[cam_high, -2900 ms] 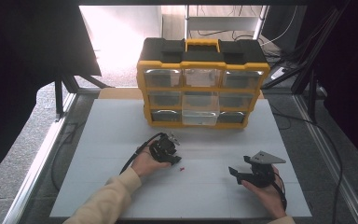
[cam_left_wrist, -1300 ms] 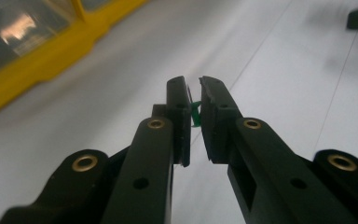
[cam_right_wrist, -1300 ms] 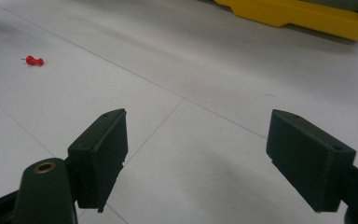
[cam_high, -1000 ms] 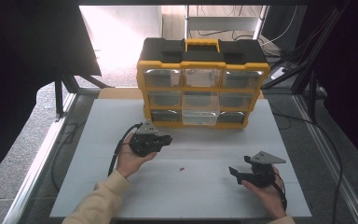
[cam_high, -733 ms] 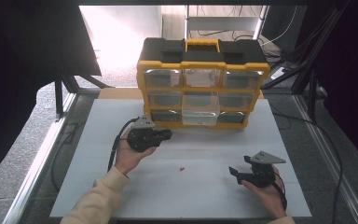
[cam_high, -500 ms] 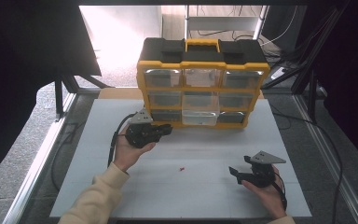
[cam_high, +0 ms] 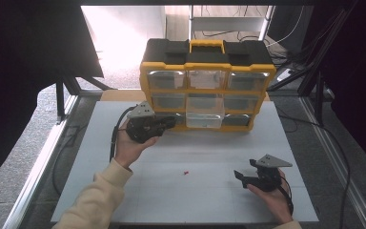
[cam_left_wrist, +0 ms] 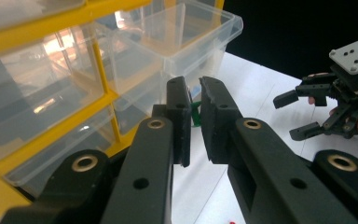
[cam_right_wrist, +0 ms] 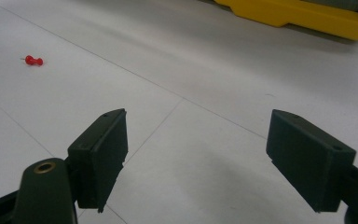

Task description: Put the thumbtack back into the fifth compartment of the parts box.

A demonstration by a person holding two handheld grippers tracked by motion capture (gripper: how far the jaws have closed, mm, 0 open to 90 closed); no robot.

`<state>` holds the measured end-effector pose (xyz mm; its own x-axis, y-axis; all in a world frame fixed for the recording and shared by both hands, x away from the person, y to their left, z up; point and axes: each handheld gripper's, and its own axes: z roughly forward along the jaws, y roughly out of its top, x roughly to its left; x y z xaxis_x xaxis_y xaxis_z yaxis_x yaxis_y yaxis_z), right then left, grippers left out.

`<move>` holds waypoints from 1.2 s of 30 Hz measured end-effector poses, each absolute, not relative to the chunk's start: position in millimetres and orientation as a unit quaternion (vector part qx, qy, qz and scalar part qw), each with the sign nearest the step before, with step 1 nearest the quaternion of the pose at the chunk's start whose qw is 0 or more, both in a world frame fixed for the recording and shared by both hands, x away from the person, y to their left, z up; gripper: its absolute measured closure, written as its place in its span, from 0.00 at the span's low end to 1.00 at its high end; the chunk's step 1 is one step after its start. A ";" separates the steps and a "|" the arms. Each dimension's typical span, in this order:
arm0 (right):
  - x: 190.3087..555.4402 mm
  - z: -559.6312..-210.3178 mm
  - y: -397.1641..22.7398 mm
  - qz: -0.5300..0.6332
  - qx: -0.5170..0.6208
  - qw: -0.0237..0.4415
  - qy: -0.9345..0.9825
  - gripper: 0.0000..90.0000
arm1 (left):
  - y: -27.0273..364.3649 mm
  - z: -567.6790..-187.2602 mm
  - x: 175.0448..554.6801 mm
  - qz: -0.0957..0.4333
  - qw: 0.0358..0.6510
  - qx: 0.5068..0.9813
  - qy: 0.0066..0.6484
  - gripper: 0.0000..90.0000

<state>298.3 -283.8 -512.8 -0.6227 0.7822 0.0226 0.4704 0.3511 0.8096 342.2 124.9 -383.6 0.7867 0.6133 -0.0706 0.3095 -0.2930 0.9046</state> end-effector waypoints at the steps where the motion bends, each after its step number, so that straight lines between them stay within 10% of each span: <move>1: 298.2 -512.8 -283.7 0.414 0.391 0.189 0.800 0.23 | 124.5 -382.0 342.8 0.147 0.520 0.790 0.292 0.91; 36: 298.4 -512.4 -284.6 0.416 0.392 0.189 0.798 0.23 | 100.5 -358.2 368.6 0.145 0.522 0.789 0.289 0.91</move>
